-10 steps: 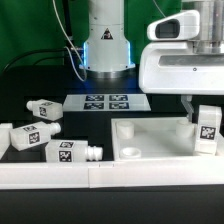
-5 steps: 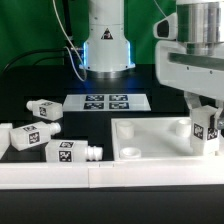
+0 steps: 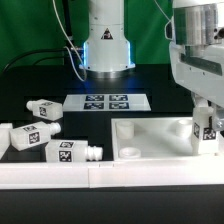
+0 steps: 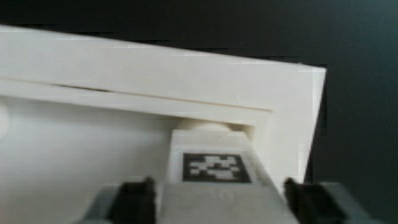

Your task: Assemble one leg

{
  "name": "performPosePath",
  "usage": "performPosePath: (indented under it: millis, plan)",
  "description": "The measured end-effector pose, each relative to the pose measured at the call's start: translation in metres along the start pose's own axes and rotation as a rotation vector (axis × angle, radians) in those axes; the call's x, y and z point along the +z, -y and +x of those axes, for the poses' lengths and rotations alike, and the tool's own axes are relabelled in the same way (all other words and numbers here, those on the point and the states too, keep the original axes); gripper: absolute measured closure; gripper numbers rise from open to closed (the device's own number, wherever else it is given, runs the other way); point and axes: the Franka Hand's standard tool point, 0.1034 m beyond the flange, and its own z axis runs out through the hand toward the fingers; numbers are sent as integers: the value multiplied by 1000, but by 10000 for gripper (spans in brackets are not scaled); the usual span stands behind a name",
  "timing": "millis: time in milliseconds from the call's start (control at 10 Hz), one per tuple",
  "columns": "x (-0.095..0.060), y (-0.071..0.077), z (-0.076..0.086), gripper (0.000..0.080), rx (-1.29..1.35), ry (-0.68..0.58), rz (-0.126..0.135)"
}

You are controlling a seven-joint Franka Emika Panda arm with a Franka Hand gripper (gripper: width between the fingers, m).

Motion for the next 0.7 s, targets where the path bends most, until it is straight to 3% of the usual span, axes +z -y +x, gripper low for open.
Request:
performPosePath:
  millis: [100,200,300,700]
  plan:
    - [0,0,0,272,-230,3,-7]
    - [-2,1,1,188,-419,6,-14]
    - [-3,-1,3,188,-559,16,-24]
    - [-2,-1,4,150,-756,15,-22]
